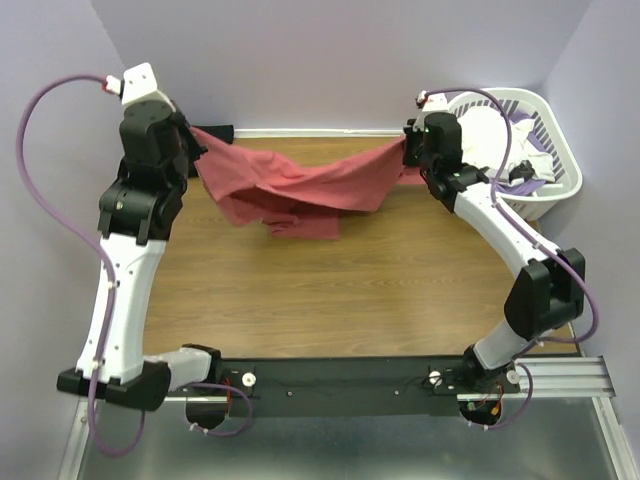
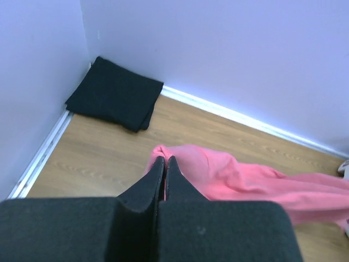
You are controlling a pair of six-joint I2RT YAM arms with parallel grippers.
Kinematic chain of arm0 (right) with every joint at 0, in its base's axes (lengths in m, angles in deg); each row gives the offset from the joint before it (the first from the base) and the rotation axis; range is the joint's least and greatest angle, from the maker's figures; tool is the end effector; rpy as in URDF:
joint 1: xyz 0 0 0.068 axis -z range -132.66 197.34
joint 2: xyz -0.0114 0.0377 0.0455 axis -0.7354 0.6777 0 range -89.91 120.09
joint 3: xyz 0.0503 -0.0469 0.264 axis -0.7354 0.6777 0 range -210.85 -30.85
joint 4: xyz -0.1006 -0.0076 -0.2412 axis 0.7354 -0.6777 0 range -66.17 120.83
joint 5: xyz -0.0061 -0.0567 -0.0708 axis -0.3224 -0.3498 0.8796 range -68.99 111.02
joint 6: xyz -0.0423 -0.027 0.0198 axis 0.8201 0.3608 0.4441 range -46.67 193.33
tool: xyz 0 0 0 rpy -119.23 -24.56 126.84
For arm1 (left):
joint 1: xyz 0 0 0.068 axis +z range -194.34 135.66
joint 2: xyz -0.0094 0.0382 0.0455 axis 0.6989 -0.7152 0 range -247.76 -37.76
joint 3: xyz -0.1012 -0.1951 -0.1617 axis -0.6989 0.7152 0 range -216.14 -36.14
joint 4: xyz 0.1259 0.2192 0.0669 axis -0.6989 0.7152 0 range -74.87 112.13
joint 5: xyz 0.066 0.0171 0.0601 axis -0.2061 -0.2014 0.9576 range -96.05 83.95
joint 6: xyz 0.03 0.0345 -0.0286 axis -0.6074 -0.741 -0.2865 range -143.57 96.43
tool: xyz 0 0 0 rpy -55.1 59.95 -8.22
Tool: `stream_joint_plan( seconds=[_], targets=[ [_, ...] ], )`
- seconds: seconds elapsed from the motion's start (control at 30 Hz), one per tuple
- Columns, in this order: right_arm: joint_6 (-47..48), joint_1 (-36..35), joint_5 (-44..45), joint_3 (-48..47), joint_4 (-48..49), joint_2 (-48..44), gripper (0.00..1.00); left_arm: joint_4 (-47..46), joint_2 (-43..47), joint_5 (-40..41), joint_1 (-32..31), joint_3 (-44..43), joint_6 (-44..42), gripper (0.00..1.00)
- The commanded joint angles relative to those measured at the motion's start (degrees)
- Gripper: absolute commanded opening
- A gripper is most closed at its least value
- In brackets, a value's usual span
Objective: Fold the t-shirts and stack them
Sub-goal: Flatten the tshirt out
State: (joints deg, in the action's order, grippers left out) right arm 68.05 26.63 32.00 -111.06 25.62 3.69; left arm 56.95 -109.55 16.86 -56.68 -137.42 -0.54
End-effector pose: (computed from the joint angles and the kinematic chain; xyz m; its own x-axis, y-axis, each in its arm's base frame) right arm 0.3691 0.1324 0.3438 -0.3135 -0.0219 -0.9493 -0.1499 0.9883 0.0268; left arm 0.2232 -0.0347 0.5143 -0.1238 -0.3418 -0.9316 -0.2424 0.9208 -0.3056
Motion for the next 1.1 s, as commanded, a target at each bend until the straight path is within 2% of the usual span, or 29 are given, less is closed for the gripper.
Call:
stream_joint_plan(
  seconds=[0.0, 0.03, 0.1, 0.33, 0.43, 0.57, 0.7, 0.8, 0.9, 1.07],
  targets=[
    [4.1, -0.4, 10.7, 1.7, -9.3, -1.0, 0.35, -1.9, 6.1, -0.1, 0.5, 8.1, -0.5, 0.0],
    [3.0, -0.3, 11.6, 2.7, -9.6, -1.1, 0.49, -2.2, 7.3, -0.4, 0.5, 11.4, -0.3, 0.0],
    [2.4, -0.3, 8.7, 3.7, -11.6, -1.1, 0.54, -3.2, 9.6, -2.4, 0.5, 14.1, 0.1, 0.0],
    [-4.5, -0.9, -13.0, 14.9, -13.2, -6.2, 0.55, -6.0, 12.2, -6.7, 0.4, 24.2, -0.3, 0.0],
    [-7.7, -2.8, -17.6, 20.1, -13.2, -7.4, 0.54, -8.9, 12.6, -9.0, 0.4, 29.5, -1.1, 0.0],
    [-12.9, -7.1, -15.4, 24.6, -13.2, -6.0, 0.54, -10.4, 12.8, -10.2, 0.4, 34.6, -1.0, 0.0],
    [-19.0, -15.0, -4.2, 24.8, -14.4, -1.5, 0.55, -11.4, 14.8, -11.5, 0.4, 37.7, -0.7, 0.0],
    [-23.6, -17.5, 3.3, 24.0, -17.2, 1.6, 0.55, -11.5, 15.7, -10.5, 0.4, 38.9, -1.6, 0.0],
    [-25.4, -18.1, 7.5, 23.0, -20.0, 2.6, 0.55, -10.8, 16.6, -9.6, 0.5, 39.9, -2.1, 0.0],
    [-26.5, -18.1, 7.0, 21.4, -21.7, 5.0, 0.56, -11.4, 19.1, -10.0, 0.5, 41.9, -2.2, 0.0]
  ],
)
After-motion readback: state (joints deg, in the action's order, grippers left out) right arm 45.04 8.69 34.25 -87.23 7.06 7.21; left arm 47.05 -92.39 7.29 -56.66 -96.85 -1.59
